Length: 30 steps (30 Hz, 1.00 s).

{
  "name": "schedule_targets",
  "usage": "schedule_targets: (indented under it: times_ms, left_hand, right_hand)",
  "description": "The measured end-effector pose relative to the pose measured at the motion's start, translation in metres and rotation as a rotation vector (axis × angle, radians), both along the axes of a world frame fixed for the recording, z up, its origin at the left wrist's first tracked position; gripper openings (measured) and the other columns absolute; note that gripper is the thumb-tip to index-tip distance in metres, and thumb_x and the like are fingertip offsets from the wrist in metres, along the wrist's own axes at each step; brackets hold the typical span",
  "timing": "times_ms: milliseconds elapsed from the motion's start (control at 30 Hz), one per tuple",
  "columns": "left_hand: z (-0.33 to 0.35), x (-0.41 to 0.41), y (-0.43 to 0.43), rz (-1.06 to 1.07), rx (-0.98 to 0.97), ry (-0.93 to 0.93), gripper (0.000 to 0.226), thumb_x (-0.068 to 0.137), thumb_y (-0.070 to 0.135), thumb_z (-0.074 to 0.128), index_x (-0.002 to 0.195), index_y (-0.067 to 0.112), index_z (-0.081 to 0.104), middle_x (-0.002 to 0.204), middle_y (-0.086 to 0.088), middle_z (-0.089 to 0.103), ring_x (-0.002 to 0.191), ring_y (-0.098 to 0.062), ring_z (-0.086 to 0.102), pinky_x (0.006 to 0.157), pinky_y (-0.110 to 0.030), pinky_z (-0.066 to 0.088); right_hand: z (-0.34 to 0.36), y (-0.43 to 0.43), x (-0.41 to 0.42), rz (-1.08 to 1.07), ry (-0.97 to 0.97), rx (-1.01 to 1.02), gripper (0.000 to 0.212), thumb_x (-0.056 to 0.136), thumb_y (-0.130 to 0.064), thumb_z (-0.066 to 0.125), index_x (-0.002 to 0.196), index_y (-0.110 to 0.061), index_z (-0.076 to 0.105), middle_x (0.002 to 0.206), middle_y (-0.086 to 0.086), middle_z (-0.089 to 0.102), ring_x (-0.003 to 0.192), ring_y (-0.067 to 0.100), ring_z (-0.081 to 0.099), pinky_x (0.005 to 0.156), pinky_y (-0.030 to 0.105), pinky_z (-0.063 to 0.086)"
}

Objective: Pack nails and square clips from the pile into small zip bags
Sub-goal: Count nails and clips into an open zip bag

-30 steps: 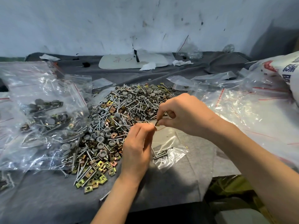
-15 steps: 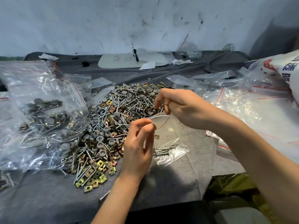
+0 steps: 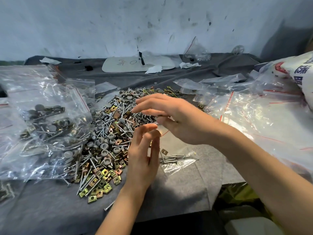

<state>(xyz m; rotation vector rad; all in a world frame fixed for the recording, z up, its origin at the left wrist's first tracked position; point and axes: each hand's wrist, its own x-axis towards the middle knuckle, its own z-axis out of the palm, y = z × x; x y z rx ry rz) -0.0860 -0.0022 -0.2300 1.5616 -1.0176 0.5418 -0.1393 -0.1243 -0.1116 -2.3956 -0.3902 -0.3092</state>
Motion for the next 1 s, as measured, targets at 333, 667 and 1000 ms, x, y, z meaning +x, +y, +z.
schedule_targets:
  times_ms: [333, 667, 1000]
  left_hand:
    - [-0.001, 0.001, 0.001, -0.014, 0.0, 0.035, 0.01, 0.092, 0.011, 0.046, 0.1, 0.015, 0.052, 0.111, -0.01, 0.055, 0.098, -0.007, 0.055, 0.082, -0.013, 0.042]
    - [-0.007, 0.003, 0.0, 0.004, -0.033, 0.131, 0.014, 0.088, 0.015, 0.049, 0.1, 0.019, 0.054, 0.111, -0.001, 0.056, 0.08, -0.01, 0.053, 0.073, -0.014, 0.04]
    - [-0.009, 0.006, -0.001, 0.001, -0.059, 0.206, 0.016, 0.087, 0.017, 0.047, 0.101, 0.021, 0.055, 0.111, 0.002, 0.056, 0.089, -0.015, 0.056, 0.075, -0.027, 0.047]
  right_hand:
    - [-0.01, -0.022, 0.012, -0.226, -0.082, 0.363, 0.033, 0.093, 0.001, 0.052, 0.113, -0.023, 0.063, 0.116, -0.007, 0.065, 0.104, 0.004, 0.065, 0.088, 0.022, 0.052]
    - [-0.09, -0.055, 0.063, -0.555, 0.202, -0.289, 0.029, 0.092, -0.001, 0.053, 0.117, -0.009, 0.065, 0.117, 0.01, 0.06, 0.107, 0.024, 0.056, 0.093, 0.033, 0.043]
    - [-0.093, -0.056, 0.078, -0.608, 0.306, -0.458, 0.027, 0.094, -0.006, 0.049, 0.118, -0.012, 0.06, 0.116, 0.01, 0.054, 0.109, 0.028, 0.052, 0.087, 0.042, 0.047]
